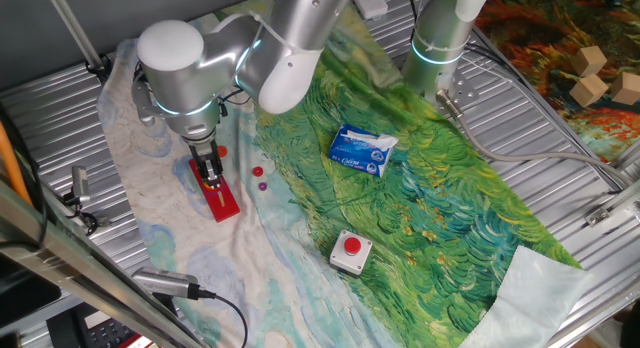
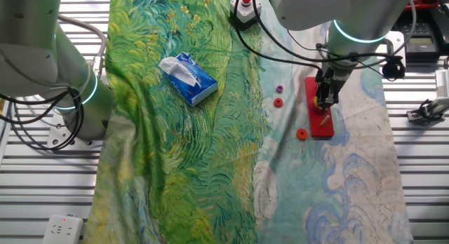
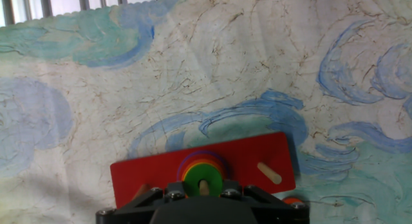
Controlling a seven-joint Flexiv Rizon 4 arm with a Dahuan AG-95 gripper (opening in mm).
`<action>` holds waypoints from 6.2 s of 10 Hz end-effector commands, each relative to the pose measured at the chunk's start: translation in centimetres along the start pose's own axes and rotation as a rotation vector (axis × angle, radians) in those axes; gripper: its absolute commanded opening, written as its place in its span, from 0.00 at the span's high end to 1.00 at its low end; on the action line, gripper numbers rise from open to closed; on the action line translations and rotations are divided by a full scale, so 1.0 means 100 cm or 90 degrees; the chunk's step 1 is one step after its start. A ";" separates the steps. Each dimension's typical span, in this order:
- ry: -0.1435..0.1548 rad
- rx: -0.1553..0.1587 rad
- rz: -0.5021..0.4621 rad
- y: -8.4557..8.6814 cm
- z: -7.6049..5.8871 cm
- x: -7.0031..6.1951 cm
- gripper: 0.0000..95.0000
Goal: Take out one Hanoi block and throw it aside
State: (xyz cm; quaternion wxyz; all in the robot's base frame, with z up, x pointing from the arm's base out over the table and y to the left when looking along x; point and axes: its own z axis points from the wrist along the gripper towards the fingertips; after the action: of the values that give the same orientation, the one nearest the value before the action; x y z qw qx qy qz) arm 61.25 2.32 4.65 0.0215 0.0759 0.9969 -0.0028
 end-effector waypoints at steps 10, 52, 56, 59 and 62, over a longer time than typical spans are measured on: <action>0.002 -0.009 0.007 0.000 -0.010 -0.002 1.00; 0.093 -0.011 -0.009 0.044 -0.041 0.055 1.00; 0.098 -0.016 -0.025 0.044 -0.041 0.055 1.00; 0.088 -0.009 -0.002 0.044 -0.041 0.055 1.00; 0.089 -0.003 0.013 0.044 -0.041 0.055 1.00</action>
State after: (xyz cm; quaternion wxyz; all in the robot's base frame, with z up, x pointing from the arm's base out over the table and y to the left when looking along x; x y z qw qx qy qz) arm 56.12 7.53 8.61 -0.0461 0.0872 0.9951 0.0040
